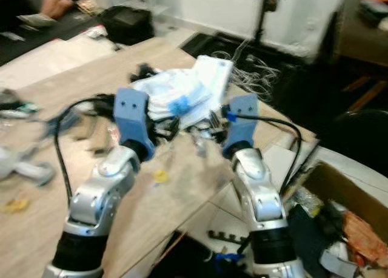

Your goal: Picking trash to rubbish bin

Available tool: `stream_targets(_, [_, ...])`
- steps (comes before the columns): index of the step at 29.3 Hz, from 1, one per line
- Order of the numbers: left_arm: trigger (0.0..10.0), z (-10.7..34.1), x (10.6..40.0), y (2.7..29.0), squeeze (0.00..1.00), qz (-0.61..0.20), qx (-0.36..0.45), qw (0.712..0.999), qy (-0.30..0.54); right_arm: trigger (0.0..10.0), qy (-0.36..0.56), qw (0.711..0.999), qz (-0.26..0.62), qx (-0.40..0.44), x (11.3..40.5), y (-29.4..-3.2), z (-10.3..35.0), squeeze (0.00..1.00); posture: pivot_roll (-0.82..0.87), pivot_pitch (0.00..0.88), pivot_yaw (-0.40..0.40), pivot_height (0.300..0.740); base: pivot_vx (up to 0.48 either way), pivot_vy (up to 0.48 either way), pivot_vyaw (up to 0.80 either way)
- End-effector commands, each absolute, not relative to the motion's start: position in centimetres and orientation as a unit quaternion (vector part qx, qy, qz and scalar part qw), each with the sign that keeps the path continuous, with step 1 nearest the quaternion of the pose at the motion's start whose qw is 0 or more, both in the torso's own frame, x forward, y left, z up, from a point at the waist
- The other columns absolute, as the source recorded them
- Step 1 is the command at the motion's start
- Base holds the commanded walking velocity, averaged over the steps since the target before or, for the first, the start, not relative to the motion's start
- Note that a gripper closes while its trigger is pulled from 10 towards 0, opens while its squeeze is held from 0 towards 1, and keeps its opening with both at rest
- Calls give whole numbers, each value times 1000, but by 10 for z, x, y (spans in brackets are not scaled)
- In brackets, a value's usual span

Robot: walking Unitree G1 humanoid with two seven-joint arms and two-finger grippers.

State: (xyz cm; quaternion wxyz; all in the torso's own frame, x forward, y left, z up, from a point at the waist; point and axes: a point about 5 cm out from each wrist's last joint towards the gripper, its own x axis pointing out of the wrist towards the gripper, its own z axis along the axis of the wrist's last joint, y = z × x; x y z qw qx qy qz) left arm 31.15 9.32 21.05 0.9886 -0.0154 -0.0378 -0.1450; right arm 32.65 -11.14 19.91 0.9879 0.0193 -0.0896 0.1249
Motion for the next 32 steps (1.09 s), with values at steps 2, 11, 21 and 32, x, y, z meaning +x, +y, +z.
stream_targets(2, [10000,207,310,96,0,-140,-15,990,-29,10000,-91,987,131,28,324,-107,200,0,69,93,1,740,0,0,800])
stream_targets(11, [10000,205,309,93,0,-157,8,987,-19,10000,-86,987,124,55,324,-110,198,0,71,102,5,740,0,0,89])
stream_targets(21, [10000,197,310,92,0,-160,14,987,14,10000,-81,987,120,62,321,-110,195,0,70,109,16,740,0,-312,0])
stream_targets(32, [10000,195,308,90,0,-170,13,985,22,10000,-78,988,116,67,320,-112,194,0,72,112,18,740,0,0,0])
